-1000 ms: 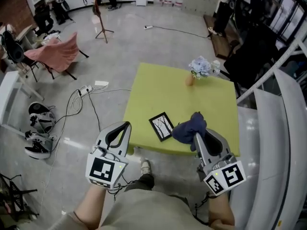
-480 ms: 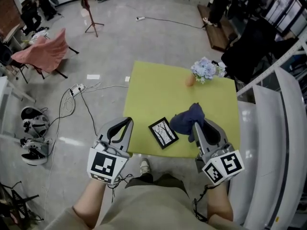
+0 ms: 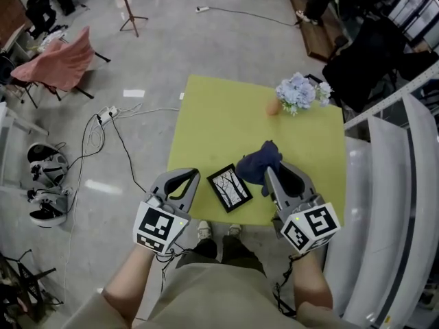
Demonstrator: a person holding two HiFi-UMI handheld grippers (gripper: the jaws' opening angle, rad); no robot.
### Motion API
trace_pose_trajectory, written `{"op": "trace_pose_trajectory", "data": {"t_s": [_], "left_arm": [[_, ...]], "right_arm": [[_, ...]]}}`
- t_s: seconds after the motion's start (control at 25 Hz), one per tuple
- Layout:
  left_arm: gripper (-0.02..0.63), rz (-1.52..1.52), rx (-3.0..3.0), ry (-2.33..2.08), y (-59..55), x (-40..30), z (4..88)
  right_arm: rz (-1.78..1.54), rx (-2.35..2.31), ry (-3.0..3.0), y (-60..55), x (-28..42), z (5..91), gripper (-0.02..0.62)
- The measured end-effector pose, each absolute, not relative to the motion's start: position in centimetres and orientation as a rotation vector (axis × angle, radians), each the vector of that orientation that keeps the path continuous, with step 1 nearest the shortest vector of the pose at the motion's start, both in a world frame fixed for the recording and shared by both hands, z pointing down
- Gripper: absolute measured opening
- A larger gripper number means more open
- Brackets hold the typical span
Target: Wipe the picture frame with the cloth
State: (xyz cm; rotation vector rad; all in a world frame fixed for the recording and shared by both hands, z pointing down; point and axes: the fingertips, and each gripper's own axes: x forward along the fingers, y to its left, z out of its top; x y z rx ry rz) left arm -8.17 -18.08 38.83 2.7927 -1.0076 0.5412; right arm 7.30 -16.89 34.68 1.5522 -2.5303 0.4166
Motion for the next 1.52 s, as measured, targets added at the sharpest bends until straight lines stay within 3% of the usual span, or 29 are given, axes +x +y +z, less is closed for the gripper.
{"op": "trace_pose_trajectory", "data": {"t_s": [0.92,1.28,1.52], "left_arm": [[0.008,0.825,2.507,-0.828,-18.6,-4.8,61.5],[0.008,0.811,2.471,-0.808,-18.4,-4.8,63.4],[0.006,0.822,2.475,-0.804,-18.3,-4.8,63.6]], "right_arm": [[0.55,1.066,-2.414,-19.9,2.8,55.7,0.067],[0.533,0.875,-2.395,-18.2,-2.0,59.6,0.069],[0.691,0.788,-2.345,-17.1,-4.2,62.4,0.067]]}}
